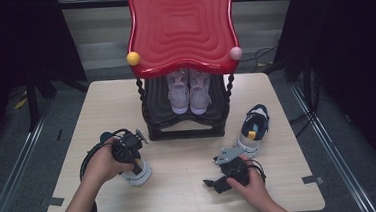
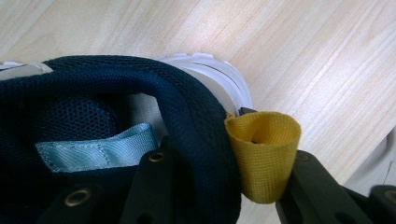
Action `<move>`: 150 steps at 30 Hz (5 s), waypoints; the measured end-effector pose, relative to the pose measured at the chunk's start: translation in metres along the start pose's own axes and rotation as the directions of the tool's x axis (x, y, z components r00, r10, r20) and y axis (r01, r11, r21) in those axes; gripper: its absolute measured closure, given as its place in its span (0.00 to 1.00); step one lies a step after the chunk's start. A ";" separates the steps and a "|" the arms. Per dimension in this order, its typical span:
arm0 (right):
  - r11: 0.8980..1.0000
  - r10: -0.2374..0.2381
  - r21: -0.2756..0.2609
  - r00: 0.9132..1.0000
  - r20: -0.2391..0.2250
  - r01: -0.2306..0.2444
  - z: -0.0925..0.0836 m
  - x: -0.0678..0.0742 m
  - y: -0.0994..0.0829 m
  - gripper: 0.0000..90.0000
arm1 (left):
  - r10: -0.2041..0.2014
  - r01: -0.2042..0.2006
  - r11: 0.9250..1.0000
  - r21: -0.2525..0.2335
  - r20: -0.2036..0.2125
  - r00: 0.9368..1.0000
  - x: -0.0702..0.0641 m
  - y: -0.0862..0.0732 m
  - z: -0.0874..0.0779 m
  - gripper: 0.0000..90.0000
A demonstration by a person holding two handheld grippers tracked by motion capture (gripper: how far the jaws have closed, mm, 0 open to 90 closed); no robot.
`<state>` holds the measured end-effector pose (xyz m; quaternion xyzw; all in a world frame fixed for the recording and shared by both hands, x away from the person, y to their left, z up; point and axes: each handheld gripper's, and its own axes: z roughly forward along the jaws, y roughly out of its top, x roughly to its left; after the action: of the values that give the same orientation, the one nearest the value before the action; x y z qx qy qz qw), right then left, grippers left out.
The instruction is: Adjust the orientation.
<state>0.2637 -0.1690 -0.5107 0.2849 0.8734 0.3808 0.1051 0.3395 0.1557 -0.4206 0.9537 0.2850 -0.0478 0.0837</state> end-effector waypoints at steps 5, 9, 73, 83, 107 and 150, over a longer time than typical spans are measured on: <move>1.000 0.001 0.000 1.000 0.000 -0.001 0.000 0.000 0.000 0.12 | 0.007 -0.007 1.000 0.009 0.016 1.000 -0.002 0.001 0.002 0.80; 1.000 0.001 0.000 1.000 -0.001 -0.001 0.000 0.000 0.000 0.12 | 0.052 -0.052 0.998 0.044 0.014 0.999 -0.005 0.003 0.003 0.83; 1.000 0.002 0.004 1.000 0.000 -0.002 0.000 0.000 0.000 0.12 | 0.296 -0.293 0.955 0.052 -0.091 0.951 -0.030 0.018 -0.185 0.83; 1.000 0.003 0.005 1.000 0.000 -0.003 0.000 0.000 0.000 0.12 | 0.298 -0.296 0.954 0.034 -0.117 0.947 -0.029 0.026 -0.213 0.83; 1.000 0.005 0.001 1.000 -0.001 -0.005 0.000 0.000 0.000 0.12 | 0.320 -0.321 0.947 0.021 -0.163 0.933 -0.032 0.047 -0.279 0.82; 1.000 0.005 0.000 1.000 0.000 -0.005 0.000 0.000 0.000 0.12 | 0.447 -0.451 0.891 0.049 -0.254 0.857 -0.038 0.152 -0.325 0.82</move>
<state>0.2635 -0.1690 -0.5107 0.2869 0.8728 0.3809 0.1042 0.4056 0.0709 -0.0764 0.9911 0.0637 0.0997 0.0604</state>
